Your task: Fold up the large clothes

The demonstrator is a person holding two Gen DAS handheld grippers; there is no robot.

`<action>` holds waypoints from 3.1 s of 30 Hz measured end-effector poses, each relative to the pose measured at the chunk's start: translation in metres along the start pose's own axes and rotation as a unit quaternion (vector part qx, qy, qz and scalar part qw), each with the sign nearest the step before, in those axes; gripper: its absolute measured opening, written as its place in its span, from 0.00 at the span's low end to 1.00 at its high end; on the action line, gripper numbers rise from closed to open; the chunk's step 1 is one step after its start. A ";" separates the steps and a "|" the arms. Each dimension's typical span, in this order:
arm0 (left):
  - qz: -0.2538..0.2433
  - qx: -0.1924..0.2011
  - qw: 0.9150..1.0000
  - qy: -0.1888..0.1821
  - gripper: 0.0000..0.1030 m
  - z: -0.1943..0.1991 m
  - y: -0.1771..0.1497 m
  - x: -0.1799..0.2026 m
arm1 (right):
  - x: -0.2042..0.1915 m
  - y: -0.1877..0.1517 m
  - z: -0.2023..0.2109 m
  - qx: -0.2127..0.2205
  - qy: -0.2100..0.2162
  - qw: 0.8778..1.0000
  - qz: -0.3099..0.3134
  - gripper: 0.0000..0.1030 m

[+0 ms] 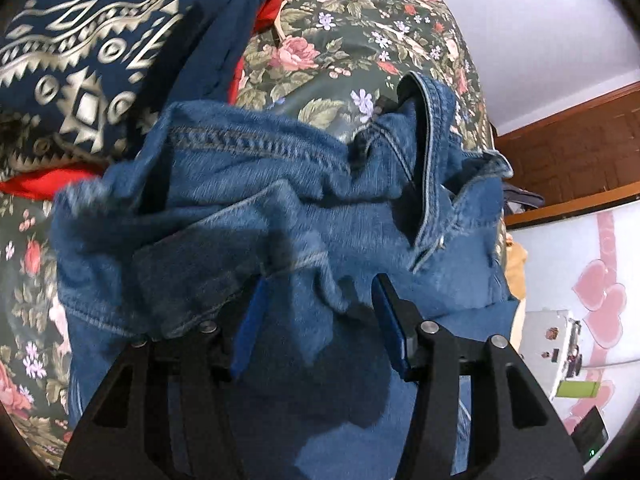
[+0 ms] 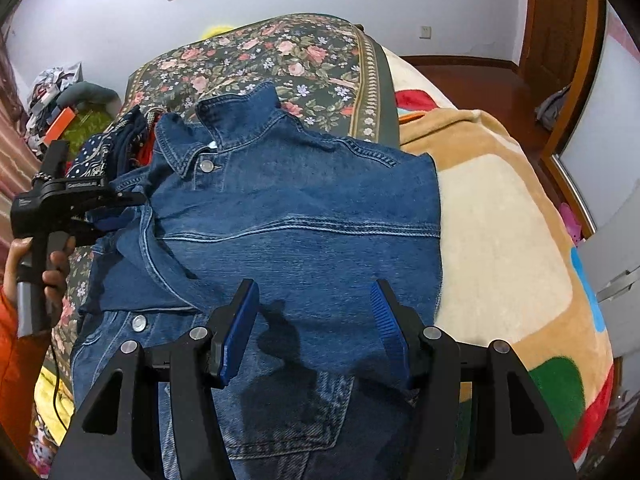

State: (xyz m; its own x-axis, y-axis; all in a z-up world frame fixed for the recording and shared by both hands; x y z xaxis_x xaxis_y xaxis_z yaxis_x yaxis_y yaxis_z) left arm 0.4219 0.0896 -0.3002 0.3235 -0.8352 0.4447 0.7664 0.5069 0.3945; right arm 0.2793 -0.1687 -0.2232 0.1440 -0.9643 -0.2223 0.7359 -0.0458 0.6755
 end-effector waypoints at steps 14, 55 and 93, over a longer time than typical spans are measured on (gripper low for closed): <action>-0.122 0.078 0.989 0.034 0.15 0.043 0.000 0.028 | 0.002 -0.003 0.008 0.000 0.004 1.000 -0.010 0.53; -0.117 0.073 0.986 0.096 0.14 0.128 -0.135 -0.144 | -0.036 -0.034 0.020 -0.027 0.003 0.998 0.048 0.53; -0.240 0.132 0.954 0.120 0.56 0.037 0.027 -0.085 | 0.092 0.045 -0.111 -0.049 -0.007 0.990 -0.129 0.55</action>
State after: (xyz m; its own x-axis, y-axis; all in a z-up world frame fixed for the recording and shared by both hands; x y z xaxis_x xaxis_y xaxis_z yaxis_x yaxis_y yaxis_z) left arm 0.3948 0.1817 -0.2975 0.1131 -0.9933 -0.0217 0.7012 0.0643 0.7101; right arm 0.3988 -0.2308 -0.2911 -0.0662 -0.9276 -0.3676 0.8073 -0.2664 0.5266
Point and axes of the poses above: each gripper's, at about its wrist camera, not at the fingertips, and z roughly against the way its jaws point, x to its right, y to its top, the point moved 5 cm from there along -z, roughly the way its jaws point, and after that the axes turned 14 degrees about x, right-handed, at the moved point
